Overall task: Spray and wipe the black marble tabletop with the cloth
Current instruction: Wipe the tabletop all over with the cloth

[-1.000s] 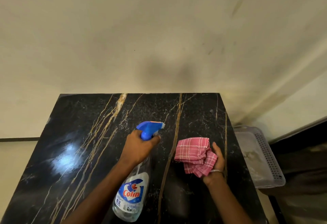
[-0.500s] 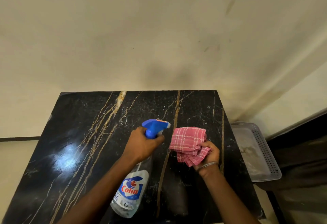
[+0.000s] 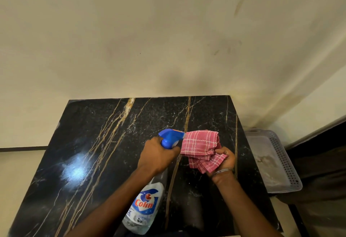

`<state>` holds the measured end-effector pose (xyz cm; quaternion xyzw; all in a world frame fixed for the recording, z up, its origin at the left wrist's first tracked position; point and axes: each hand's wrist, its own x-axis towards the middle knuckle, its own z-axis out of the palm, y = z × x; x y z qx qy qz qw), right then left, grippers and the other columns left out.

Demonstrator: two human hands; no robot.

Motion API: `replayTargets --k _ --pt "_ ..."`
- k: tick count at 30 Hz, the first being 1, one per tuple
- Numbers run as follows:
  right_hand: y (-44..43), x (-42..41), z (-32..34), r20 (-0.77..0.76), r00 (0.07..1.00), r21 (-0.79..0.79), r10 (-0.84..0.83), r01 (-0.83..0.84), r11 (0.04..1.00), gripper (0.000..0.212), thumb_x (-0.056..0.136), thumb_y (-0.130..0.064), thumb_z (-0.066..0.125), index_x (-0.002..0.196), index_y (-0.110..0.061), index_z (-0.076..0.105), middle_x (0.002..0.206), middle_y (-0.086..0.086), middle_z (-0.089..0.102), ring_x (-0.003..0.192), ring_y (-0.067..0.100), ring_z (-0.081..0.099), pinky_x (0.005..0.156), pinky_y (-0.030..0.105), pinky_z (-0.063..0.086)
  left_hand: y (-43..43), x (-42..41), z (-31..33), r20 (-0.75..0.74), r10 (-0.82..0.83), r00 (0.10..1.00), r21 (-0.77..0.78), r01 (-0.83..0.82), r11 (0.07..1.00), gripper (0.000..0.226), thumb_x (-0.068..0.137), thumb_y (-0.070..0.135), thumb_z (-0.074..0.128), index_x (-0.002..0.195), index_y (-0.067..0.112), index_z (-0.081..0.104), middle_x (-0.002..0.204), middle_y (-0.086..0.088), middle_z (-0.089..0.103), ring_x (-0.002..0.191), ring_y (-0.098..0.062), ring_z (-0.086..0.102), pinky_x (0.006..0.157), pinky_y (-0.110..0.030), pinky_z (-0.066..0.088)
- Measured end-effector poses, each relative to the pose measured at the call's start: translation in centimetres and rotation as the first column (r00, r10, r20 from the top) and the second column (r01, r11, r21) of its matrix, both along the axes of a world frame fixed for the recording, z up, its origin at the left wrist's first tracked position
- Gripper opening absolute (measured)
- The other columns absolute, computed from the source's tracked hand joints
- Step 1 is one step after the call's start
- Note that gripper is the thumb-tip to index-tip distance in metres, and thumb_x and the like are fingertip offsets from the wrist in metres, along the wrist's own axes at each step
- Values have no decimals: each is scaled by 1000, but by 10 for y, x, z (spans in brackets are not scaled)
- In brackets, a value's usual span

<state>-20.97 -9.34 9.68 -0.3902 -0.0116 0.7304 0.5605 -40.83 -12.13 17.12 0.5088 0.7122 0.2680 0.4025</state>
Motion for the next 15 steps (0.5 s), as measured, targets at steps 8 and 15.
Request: replayTargets --k 8,15 --pt "4 12 3 10 1000 5 20 -20 1000 95 18 -19 79 111 -10 66 98 15 69 98 39 59 89 51 48 1 4 -5 -67 14 998 -37 -17 999 20 78 32 73 86 19 61 70 0 67 64 -13 66 58 -24 52" --pt "3 20 2 17 999 -36 30 -30 999 64 47 -20 65 110 -10 66 98 17 69 98 40 59 90 52 47 1 25 -3 -34 -16 999 7 17 1000 15 79 28 73 80 21 60 64 0 64 54 -9 59 53 -22 50"
